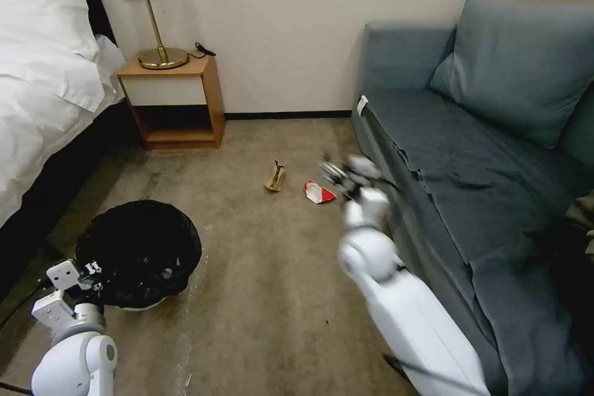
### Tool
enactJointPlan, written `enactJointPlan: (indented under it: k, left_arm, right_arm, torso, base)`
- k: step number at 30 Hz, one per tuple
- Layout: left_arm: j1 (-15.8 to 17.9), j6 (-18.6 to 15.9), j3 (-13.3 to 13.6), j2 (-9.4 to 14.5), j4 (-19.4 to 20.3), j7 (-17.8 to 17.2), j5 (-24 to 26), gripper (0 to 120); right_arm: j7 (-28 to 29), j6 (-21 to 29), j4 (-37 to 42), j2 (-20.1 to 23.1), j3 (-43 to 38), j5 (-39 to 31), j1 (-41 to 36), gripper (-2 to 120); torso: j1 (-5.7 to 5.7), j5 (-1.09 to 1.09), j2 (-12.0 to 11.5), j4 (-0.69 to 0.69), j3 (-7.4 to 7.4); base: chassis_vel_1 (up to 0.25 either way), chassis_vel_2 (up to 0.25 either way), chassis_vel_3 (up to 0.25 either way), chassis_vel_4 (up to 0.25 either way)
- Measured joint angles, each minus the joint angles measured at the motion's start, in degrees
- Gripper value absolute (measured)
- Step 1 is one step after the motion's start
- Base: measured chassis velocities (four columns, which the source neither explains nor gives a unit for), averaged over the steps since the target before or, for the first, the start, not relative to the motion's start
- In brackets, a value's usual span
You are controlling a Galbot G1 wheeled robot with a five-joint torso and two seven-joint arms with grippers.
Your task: Pick up the trash bin, then pick up the garbage on the floor and place it into the trash bin.
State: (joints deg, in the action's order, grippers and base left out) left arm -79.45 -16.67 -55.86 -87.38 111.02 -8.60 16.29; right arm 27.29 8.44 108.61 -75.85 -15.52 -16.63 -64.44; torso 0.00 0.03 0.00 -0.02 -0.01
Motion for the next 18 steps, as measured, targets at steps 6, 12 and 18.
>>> enactJointPlan:
  k: [6,12,18]
  left_arm:
    - [0.23,0.69,1.67,0.36,-0.62,1.38,-0.01,5]
    - [-0.26,0.82,2.5,0.71,-0.61,1.67,0.03,5]
    - [-0.69,1.04,2.66,0.89,-0.64,1.78,0.01,5]
  right_arm:
    - [-6.13,-5.76,2.46,-1.93,-5.98,8.11,-10.43,100]
    - [-10.8,-15.61,0.18,-2.88,-7.71,13.99,-13.57,100]
    - [-11.43,-18.07,-0.81,-2.85,-7.81,14.76,-14.14,100]
  torso:
    - [0.0,-0.01,0.0,0.01,0.0]
    - [0.0,-0.03,0.0,0.03,0.0]
    - [0.0,-0.02,0.0,0.03,0.0]
  base:
    - [0.0,0.0,0.0,0.0]
    - [0.0,0.0,0.0,0.0]
    - [0.0,0.0,0.0,0.0]
